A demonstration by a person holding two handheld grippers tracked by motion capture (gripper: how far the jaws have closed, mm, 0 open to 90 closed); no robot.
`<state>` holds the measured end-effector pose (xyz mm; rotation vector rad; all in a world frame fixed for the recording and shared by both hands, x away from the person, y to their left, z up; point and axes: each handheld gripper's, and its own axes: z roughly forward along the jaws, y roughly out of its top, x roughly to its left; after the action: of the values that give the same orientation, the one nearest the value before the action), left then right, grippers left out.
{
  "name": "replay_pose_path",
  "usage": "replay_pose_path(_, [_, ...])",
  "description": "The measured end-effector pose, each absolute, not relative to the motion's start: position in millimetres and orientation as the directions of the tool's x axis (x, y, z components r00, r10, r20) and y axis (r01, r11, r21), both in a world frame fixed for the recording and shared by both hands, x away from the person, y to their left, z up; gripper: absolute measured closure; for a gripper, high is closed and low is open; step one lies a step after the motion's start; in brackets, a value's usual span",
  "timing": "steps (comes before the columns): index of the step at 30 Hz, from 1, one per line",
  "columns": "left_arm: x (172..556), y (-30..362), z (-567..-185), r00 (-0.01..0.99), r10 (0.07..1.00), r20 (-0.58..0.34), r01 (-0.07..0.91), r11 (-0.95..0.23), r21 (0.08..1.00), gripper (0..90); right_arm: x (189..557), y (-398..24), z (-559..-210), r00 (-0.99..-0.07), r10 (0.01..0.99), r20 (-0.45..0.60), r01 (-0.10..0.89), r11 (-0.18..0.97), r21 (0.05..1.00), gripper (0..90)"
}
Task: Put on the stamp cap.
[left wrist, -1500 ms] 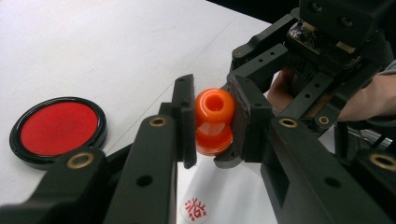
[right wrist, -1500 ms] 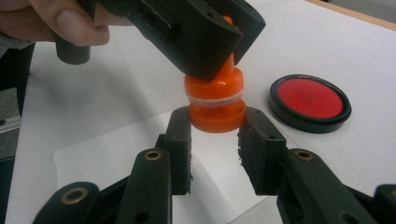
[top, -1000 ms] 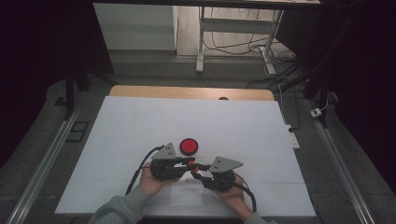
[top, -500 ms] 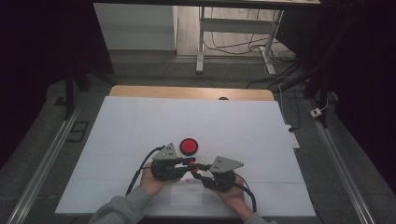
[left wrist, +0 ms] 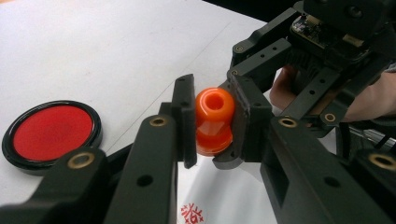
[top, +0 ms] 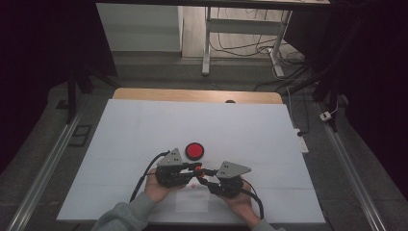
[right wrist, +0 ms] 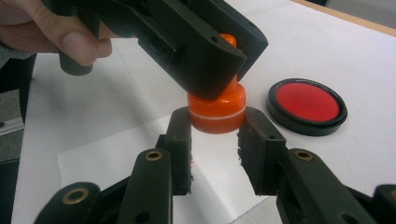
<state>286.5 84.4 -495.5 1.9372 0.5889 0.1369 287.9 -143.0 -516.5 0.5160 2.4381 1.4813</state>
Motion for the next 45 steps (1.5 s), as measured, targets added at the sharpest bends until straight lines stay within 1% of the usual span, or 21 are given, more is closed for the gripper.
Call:
replay_pose_path(14, [282.9,82.5,-496.4,0.871,0.468,-0.151,0.328,-0.323,0.888,73.4,285.2,-141.2,-513.0,-0.906,0.42,-0.05,0.16,0.449,0.879,65.1])
replay_pose_path(20, [280.8,79.7,-498.2,0.868,0.478,-0.133,0.325,-0.344,0.881,73.5,285.3,-140.6,-513.8,-0.907,0.416,-0.06,0.162,0.479,0.863,65.2])
replay_pose_path(45, [281.3,82.5,-493.7,0.871,0.472,-0.139,0.32,-0.329,0.888,73.2,287.2,-142.2,-511.0,-0.917,0.397,-0.045,0.154,0.455,0.877,64.3])
